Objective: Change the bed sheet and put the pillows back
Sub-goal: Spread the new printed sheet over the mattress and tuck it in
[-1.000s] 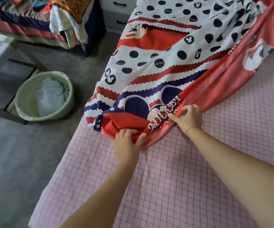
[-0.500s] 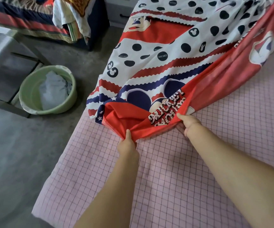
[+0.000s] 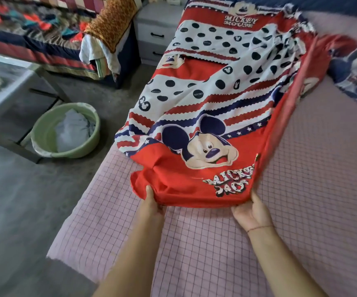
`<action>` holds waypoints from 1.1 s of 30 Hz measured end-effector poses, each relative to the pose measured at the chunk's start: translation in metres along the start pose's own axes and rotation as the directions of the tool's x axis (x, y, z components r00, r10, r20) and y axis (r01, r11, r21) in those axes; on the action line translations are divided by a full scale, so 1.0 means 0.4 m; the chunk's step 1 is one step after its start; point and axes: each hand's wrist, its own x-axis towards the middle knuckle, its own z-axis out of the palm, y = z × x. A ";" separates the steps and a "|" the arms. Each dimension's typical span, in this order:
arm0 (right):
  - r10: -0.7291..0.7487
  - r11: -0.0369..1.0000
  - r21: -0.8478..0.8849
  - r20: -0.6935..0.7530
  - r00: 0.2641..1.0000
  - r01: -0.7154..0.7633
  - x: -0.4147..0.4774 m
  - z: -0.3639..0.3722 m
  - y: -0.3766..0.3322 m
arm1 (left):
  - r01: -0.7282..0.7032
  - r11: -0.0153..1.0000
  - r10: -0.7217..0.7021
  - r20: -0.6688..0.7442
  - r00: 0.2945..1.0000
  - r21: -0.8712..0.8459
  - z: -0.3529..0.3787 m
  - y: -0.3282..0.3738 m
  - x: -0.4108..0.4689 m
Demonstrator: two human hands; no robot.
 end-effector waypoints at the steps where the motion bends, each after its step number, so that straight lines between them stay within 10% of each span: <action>1: -0.018 0.999 -0.039 -0.002 1.000 0.018 -0.017 -0.002 -0.005 | -0.009 1.000 0.009 -0.006 1.000 0.004 -0.025 -0.006 -0.013; 18: -0.146 0.885 -0.464 -0.373 0.916 -0.048 -0.375 -0.191 0.373 | -0.132 0.964 0.176 -0.183 0.967 0.229 -0.513 0.182 -0.079; 24: -0.087 0.865 -0.491 -0.352 0.932 -0.105 -0.409 -0.131 0.604 | 0.049 0.960 -0.056 0.016 0.998 0.275 -0.612 0.118 -0.120; 29: -0.119 0.808 -0.582 -0.313 0.942 -0.091 -0.425 -0.085 0.679 | 0.368 0.880 -0.447 0.265 0.854 0.300 -0.605 -0.055 -0.203; 33: -0.144 0.762 -0.644 -0.270 0.952 -0.068 -0.414 -0.080 0.657 | 0.324 0.906 -0.383 0.199 0.902 0.274 -0.550 -0.102 -0.222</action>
